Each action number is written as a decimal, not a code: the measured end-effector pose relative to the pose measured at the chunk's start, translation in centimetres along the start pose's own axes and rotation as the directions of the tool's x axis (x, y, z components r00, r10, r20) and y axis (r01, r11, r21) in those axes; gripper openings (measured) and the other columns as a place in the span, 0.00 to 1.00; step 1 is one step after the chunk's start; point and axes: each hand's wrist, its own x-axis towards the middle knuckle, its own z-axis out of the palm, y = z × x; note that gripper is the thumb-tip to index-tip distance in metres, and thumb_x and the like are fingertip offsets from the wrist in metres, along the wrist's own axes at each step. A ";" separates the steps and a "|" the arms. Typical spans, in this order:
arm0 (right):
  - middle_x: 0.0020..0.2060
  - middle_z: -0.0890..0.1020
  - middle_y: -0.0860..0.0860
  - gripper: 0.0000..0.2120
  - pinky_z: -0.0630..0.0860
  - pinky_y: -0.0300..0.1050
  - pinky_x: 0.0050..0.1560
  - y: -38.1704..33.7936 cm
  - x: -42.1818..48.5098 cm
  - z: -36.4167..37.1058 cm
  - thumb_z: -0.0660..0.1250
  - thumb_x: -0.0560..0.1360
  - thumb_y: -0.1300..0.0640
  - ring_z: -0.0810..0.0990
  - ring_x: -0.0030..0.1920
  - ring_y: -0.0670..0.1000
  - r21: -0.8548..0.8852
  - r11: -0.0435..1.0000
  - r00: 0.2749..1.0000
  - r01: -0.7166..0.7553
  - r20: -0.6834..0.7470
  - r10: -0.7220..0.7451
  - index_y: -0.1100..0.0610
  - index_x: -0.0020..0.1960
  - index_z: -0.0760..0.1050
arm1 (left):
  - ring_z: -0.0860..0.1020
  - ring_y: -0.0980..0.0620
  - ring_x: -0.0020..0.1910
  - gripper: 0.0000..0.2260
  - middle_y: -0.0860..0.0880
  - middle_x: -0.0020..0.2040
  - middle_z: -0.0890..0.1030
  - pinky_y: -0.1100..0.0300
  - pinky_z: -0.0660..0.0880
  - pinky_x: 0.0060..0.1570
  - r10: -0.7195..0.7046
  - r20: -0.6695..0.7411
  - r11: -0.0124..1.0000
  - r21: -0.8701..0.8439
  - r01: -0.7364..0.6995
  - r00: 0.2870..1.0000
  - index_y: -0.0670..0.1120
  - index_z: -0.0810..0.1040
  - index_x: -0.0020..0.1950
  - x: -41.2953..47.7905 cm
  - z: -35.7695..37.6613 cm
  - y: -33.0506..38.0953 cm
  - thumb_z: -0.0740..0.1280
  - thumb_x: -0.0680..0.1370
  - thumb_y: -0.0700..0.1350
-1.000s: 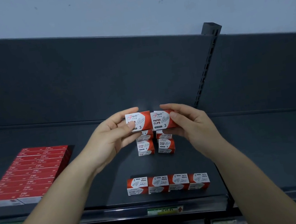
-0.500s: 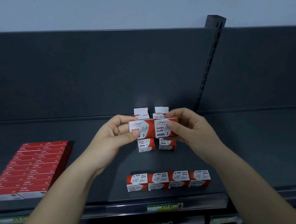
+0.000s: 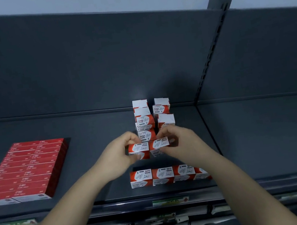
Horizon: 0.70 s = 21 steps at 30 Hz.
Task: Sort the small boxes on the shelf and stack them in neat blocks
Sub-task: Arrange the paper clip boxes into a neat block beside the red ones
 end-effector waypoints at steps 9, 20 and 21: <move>0.53 0.79 0.39 0.10 0.78 0.45 0.57 2.1 0.2 1.6 0.69 0.76 0.54 0.78 0.54 0.41 -0.160 0.984 0.988 -0.073 0.123 0.094 0.42 0.54 0.75 | 0.81 0.59 0.51 0.14 0.58 0.51 0.84 0.54 0.79 0.55 -0.047 0.130 0.995 -0.086 0.059 0.990 0.55 0.79 0.58 -0.3 0.7 -2.3 0.70 0.76 0.40; 0.59 0.73 0.37 0.30 0.70 0.46 0.63 1.1 -1.5 1.3 0.73 0.67 0.35 0.71 0.58 0.41 -0.393 0.917 0.963 0.067 0.265 0.043 0.41 0.64 0.66 | 0.81 0.57 0.52 0.12 0.55 0.53 0.83 0.59 0.77 0.56 -0.001 0.219 0.979 -0.199 0.046 0.976 0.54 0.79 0.59 -1.7 0.9 -2.7 0.70 0.77 0.47; 0.60 0.72 0.37 0.33 0.66 0.47 0.65 1.2 -1.6 1.4 0.73 0.66 0.34 0.70 0.60 0.42 -0.430 0.899 0.962 0.083 0.269 0.040 0.41 0.66 0.65 | 0.81 0.58 0.52 0.14 0.55 0.53 0.83 0.62 0.76 0.55 0.010 0.231 0.980 -0.198 0.036 0.973 0.54 0.78 0.59 -1.9 0.9 -2.7 0.73 0.74 0.47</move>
